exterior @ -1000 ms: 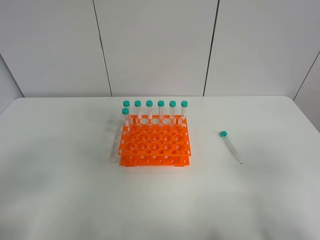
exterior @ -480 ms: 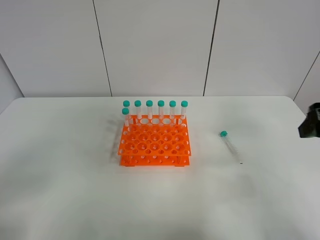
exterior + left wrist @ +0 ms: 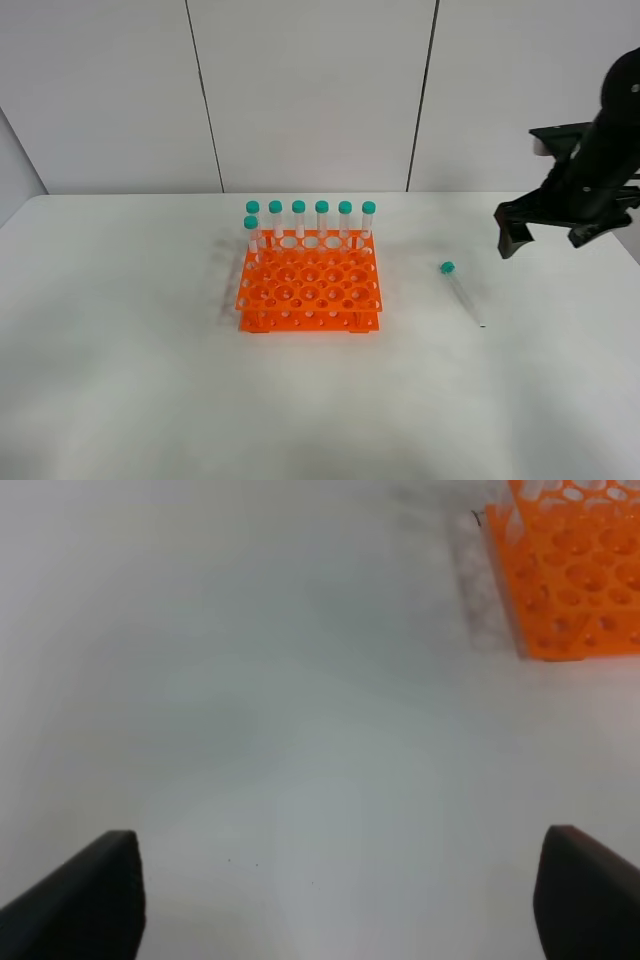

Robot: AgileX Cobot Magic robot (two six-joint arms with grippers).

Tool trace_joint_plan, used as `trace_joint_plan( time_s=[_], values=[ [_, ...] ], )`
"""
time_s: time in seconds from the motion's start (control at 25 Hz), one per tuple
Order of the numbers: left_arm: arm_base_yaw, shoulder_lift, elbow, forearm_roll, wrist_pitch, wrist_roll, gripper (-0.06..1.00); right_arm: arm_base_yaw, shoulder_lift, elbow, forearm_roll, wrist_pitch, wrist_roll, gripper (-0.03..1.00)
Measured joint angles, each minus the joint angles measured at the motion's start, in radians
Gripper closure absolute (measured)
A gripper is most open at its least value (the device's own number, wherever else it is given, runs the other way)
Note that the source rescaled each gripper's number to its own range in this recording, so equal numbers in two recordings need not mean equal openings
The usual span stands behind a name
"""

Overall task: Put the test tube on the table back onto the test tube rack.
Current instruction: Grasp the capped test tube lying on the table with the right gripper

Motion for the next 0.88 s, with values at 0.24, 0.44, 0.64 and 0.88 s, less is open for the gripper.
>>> trace_joint_plan(
  time_s=[0.24,0.44,0.64,0.88],
  values=[
    [0.0,0.0,0.0,0.0,0.0,0.0,-0.06,0.067,0.1,-0.018,0.019,-0.058,-0.015,-0.03],
    [0.0,0.0,0.0,0.0,0.0,0.0,-0.06,0.07,0.165,-0.018,0.03,-0.078,-0.019,-0.03],
    [0.0,0.0,0.0,0.0,0.0,0.0,-0.06,0.07,0.216,-0.018,0.03,-0.116,-0.022,-0.03],
    [0.0,0.0,0.0,0.0,0.0,0.0,-0.06,0.07,0.283,-0.018,0.03,-0.166,-0.022,-0.03]
  ],
)
